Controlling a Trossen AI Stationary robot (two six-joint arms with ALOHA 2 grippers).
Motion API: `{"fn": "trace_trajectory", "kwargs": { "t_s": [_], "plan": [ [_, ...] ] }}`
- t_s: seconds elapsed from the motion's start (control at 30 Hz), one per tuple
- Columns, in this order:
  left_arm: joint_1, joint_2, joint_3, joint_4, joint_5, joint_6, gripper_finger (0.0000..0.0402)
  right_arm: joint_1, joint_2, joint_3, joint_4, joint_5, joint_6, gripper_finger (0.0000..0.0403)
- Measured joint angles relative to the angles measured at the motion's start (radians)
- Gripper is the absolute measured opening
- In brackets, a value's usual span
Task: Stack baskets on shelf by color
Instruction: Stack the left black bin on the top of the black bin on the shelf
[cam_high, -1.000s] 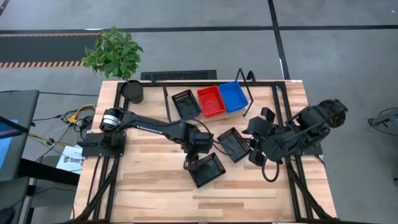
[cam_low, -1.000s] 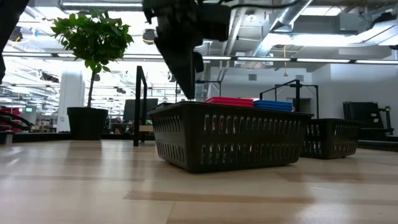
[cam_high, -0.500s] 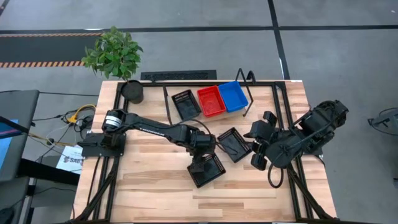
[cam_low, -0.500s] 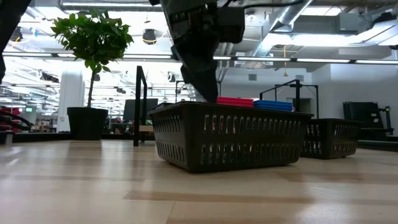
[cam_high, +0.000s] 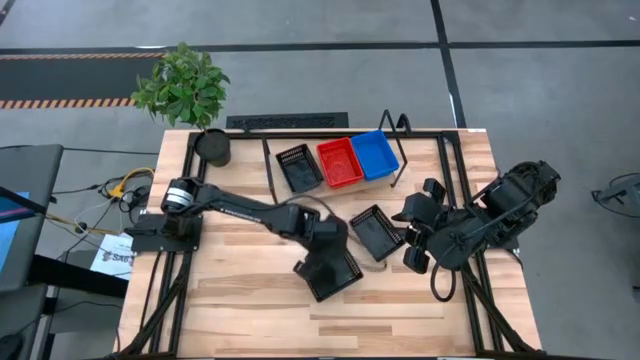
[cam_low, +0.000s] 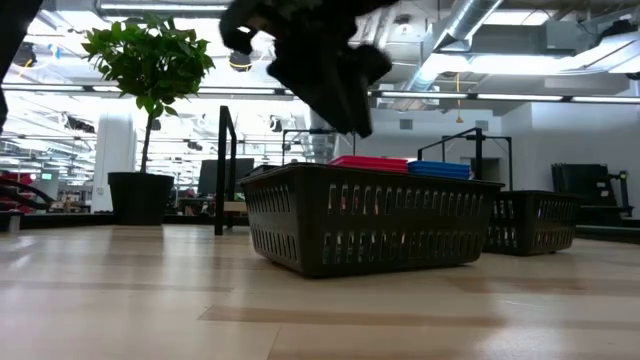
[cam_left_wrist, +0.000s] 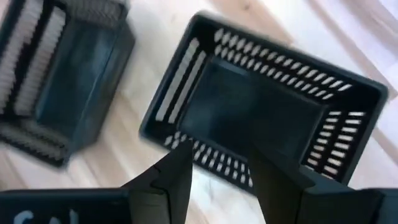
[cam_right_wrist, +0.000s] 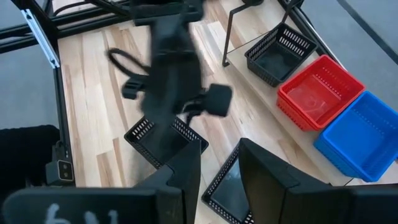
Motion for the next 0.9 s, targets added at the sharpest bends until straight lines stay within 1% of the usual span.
{"fn": "trace_trajectory", "kwargs": {
  "t_s": [0.07, 0.13, 0.23, 0.4, 0.5, 0.77, 0.9],
  "plan": [
    [-0.018, 0.001, 0.0, 0.028, -0.025, 0.035, 0.0142, 0.0, 0.0, 0.0, 0.0, 0.0, 0.0, 0.0134],
    [-0.029, 0.003, 0.0, 0.06, -0.029, 0.051, 0.0142, 0.0, 0.0, 0.0, 0.0, 0.0, 0.0, 0.0134],
    [-0.041, 0.005, 0.0, 0.089, -0.045, 0.117, 0.0142, 0.0, 0.0, 0.0, 0.0, 0.0, 0.008, 0.0134],
    [-0.052, 0.009, 0.0, 0.236, -0.031, 0.163, 0.0142, 0.0, 0.0, 0.0, 0.0, 0.0, 0.015, 0.0134],
    [-0.051, 0.01, 0.0, 0.282, -0.022, 0.202, 0.0142, 0.0, 0.0, 0.0, 0.0, 0.0, 0.024, 0.0134],
    [-0.034, 0.011, 0.0, 0.29, 0.001, 0.281, 0.0141, 0.0, 0.0, 0.0, 0.0, 0.0, 0.042, 0.0134],
    [-0.012, 0.011, 0.0, 0.316, 0.057, 0.298, 0.0141, 0.0, 0.0, 0.0, 0.0, 0.0, 0.038, 0.0134]
  ]
}}
